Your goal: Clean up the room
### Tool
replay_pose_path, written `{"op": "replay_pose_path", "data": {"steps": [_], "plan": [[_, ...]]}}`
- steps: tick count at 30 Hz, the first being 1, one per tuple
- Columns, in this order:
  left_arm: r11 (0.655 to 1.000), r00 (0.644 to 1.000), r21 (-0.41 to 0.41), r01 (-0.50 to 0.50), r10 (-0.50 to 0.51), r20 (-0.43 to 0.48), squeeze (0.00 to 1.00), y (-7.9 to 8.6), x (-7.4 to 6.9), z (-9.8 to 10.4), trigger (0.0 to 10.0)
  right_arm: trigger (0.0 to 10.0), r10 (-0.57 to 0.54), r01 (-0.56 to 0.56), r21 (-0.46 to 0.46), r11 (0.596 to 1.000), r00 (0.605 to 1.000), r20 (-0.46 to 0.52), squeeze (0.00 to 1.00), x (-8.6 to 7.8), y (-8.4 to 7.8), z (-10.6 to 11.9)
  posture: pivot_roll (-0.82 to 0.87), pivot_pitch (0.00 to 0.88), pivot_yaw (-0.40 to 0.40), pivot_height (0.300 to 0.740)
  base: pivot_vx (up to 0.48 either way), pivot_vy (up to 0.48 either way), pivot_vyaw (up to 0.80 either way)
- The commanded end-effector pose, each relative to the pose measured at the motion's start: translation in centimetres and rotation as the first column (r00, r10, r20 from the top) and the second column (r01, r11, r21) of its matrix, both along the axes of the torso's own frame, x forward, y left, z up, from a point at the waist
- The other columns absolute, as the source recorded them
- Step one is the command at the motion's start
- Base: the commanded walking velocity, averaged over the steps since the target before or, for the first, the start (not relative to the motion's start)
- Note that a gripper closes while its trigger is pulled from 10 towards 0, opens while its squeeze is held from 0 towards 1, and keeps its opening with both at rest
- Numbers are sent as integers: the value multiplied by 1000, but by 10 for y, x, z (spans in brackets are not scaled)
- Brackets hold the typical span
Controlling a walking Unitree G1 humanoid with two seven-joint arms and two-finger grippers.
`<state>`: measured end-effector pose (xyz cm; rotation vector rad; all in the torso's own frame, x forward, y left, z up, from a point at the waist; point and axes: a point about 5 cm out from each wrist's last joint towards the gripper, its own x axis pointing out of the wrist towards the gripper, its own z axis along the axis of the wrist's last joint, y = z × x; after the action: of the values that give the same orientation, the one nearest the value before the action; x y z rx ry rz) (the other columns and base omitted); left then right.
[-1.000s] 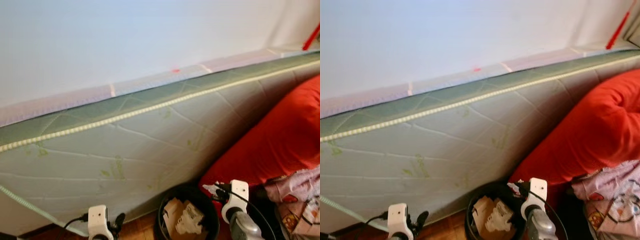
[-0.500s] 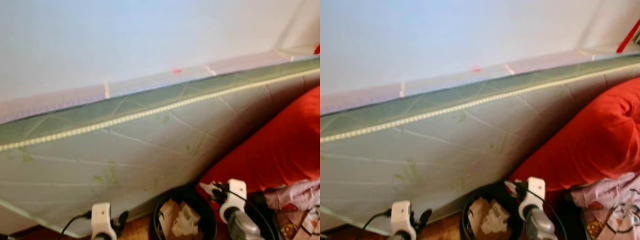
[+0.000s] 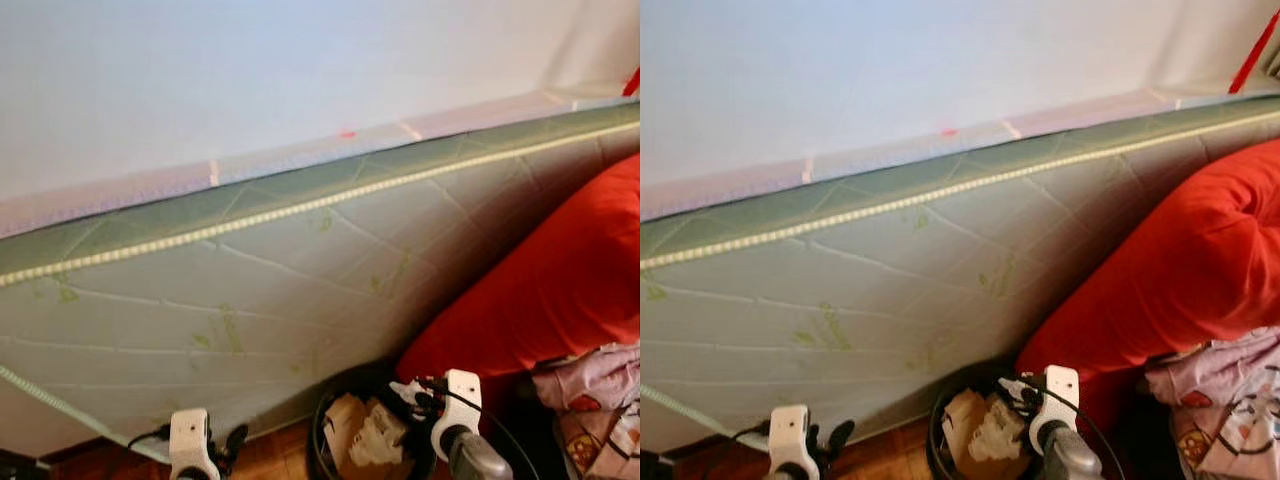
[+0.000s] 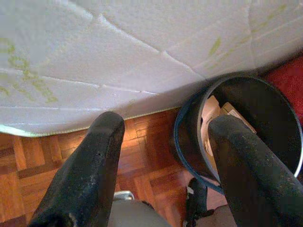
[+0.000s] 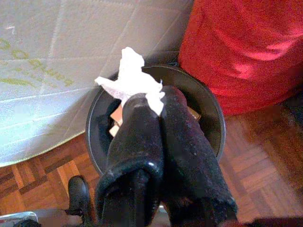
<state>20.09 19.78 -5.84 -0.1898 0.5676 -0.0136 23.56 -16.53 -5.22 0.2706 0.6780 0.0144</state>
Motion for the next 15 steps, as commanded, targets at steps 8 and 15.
{"op": "replay_pose_path", "data": {"steps": [8, 15], "plan": [[1000, 999, -16, 14, -13, 30, 0, -4, 6, 4, 10000, 10000, -43, 43, -15, 999, 999, -3, 0, -4, -1, -3, 175, 199, -45, 740, 0, 0, 0], [1000, 999, -18, 21, -20, 34, 0, -4, 5, 3, 10000, 10000, -57, 58, -46, 997, 998, 23, 0, 2, -8, 3, 189, 214, -40, 740, 0, 0, 0]]}}
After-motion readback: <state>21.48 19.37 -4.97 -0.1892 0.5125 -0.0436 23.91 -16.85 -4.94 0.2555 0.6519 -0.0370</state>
